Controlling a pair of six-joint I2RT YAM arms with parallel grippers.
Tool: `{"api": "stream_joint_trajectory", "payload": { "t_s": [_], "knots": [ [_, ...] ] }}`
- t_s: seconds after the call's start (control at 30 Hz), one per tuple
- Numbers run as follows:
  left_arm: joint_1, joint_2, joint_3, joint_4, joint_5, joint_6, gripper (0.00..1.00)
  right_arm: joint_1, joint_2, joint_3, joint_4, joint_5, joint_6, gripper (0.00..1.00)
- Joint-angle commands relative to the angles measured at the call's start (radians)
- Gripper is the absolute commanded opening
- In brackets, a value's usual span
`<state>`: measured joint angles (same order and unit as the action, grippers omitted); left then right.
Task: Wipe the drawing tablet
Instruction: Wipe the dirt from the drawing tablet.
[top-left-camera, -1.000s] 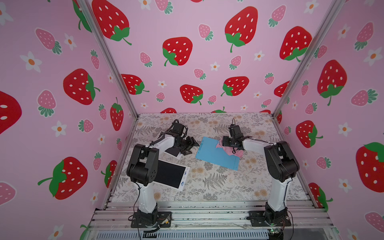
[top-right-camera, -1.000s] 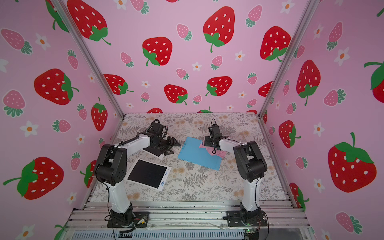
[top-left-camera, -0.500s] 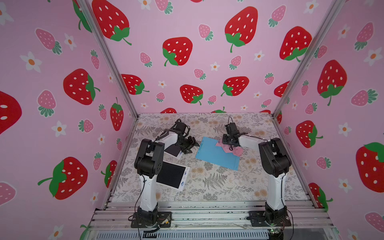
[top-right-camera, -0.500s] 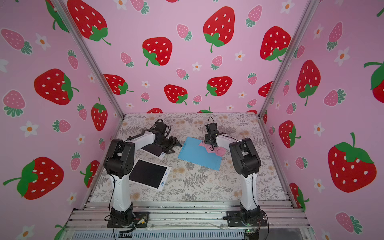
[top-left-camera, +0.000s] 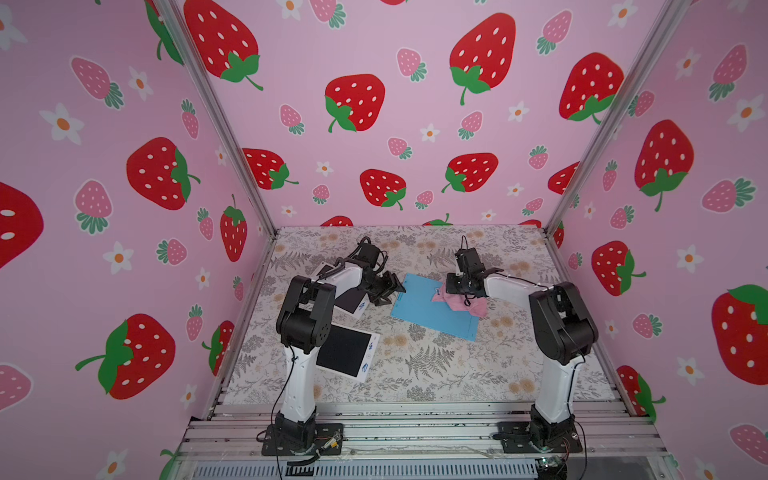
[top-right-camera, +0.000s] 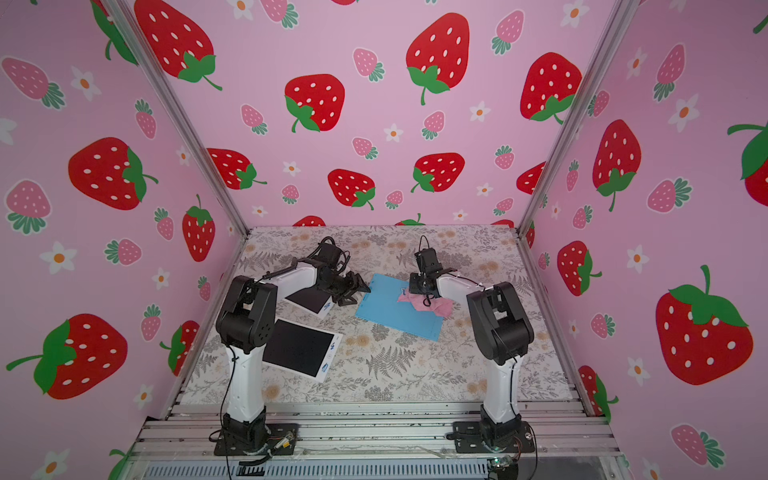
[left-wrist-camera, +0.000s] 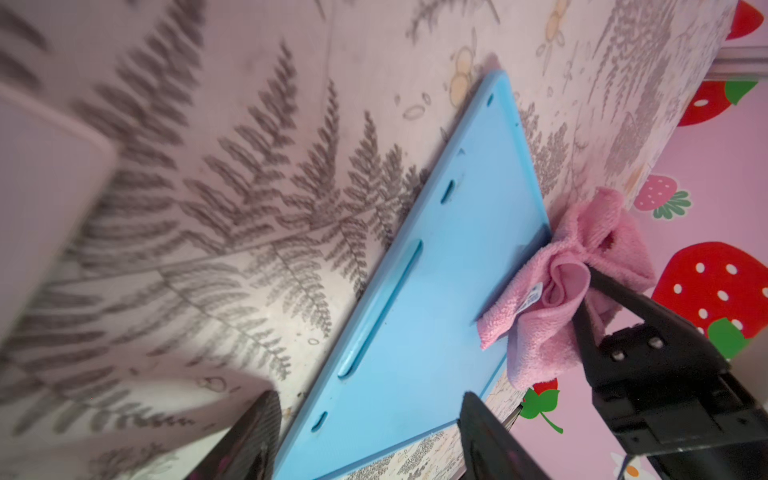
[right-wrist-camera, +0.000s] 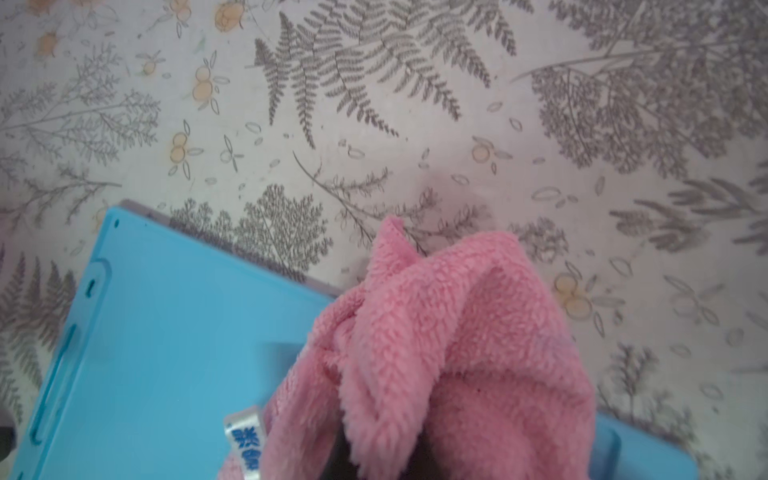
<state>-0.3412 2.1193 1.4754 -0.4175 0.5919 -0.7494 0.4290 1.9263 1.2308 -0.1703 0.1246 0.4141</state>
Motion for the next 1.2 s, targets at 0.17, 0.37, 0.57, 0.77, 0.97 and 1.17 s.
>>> {"api": "stream_joint_trajectory", "payload": {
  "t_s": [0.17,0.37,0.57,0.77,0.97,1.17],
  "knots": [
    [-0.105,-0.045,-0.197,0.085,0.0,-0.109,0.63,0.0,-0.027,-0.11,0.045,-0.029,-0.02,0.0],
    [-0.159,-0.072,-0.217,0.077,-0.034,-0.127,0.5,0.054,0.024,-0.047,0.055,-0.07,-0.067,0.0],
    [-0.162,-0.058,-0.044,-0.24,-0.283,0.006,0.39,0.089,0.032,-0.029,0.042,-0.054,-0.043,0.0],
    [-0.227,0.064,0.153,-0.425,-0.41,0.101,0.37,-0.003,-0.028,-0.082,0.024,-0.059,-0.017,0.0],
    [-0.262,0.129,0.21,-0.502,-0.507,0.096,0.35,-0.079,-0.075,-0.125,0.01,-0.088,-0.038,0.0],
    [-0.267,0.183,0.251,-0.555,-0.538,0.099,0.31,-0.154,-0.074,-0.156,-0.003,-0.05,0.001,0.0]
  ]
}}
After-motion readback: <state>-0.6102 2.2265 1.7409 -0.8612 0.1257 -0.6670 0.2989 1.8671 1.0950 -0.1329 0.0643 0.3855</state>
